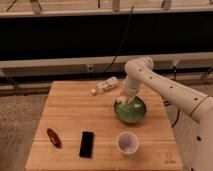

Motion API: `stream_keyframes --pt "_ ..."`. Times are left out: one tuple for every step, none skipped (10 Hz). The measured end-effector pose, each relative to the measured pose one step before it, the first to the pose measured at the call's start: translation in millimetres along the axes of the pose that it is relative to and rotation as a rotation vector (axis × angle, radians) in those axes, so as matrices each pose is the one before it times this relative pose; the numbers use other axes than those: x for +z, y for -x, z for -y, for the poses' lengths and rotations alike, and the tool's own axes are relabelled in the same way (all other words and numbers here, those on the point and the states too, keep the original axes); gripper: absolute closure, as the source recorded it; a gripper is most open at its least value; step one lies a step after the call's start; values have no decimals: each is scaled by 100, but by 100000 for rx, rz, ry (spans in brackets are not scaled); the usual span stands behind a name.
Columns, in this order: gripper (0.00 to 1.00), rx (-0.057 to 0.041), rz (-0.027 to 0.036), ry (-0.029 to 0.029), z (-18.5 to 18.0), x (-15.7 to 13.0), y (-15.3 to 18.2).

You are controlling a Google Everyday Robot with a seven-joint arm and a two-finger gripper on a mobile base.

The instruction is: Place the white sponge in the ceramic bowl

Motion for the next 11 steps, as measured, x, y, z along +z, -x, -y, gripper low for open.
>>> stream_keyframes --pt "100 -38 -19 6 16 -7 8" --pt "100 -264 74 21 130 35 118" --pt "100 25 -5 9 -15 1 -12" --pt "100 118 -19 -7 -57 -13 -46" --pt "100 -107 22 15 50 15 44" --pt "100 26 -7 -7 -9 -4 -11" --pt "98 54 -10 -7 -23 -2 -23" --pt "90 150 152 -63 -52 205 -37" --pt "80 159 -42 -65 -54 34 -73" --pt "71 46 49 14 -17 71 -10" --pt "59 -3 13 -52 22 19 13"
